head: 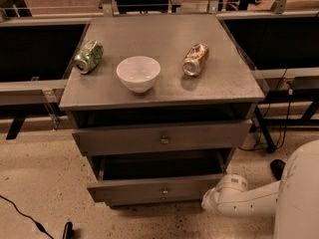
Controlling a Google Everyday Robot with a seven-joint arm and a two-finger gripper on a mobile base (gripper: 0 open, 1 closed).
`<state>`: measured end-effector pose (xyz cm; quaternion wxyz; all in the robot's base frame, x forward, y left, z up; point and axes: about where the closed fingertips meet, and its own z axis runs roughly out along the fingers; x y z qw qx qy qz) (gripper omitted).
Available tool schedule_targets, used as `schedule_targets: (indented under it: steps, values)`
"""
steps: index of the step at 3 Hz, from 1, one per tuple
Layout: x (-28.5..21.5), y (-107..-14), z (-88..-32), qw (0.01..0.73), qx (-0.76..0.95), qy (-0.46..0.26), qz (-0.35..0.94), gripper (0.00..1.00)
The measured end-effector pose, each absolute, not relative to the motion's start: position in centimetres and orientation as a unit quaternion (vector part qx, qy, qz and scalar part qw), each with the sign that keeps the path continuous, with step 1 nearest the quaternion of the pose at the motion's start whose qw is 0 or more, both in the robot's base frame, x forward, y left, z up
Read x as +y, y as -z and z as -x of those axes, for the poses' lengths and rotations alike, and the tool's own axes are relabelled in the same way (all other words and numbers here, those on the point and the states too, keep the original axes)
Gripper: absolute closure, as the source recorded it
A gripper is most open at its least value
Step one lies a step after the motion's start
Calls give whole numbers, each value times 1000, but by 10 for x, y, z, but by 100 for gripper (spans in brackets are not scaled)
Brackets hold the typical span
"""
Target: Close middle drawer
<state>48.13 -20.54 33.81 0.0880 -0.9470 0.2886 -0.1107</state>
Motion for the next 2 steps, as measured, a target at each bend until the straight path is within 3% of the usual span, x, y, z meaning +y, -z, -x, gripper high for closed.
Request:
schedule_targets:
  steps: [2]
  values:
    - [-215, -342, -495, 141, 395, 112, 901, 100]
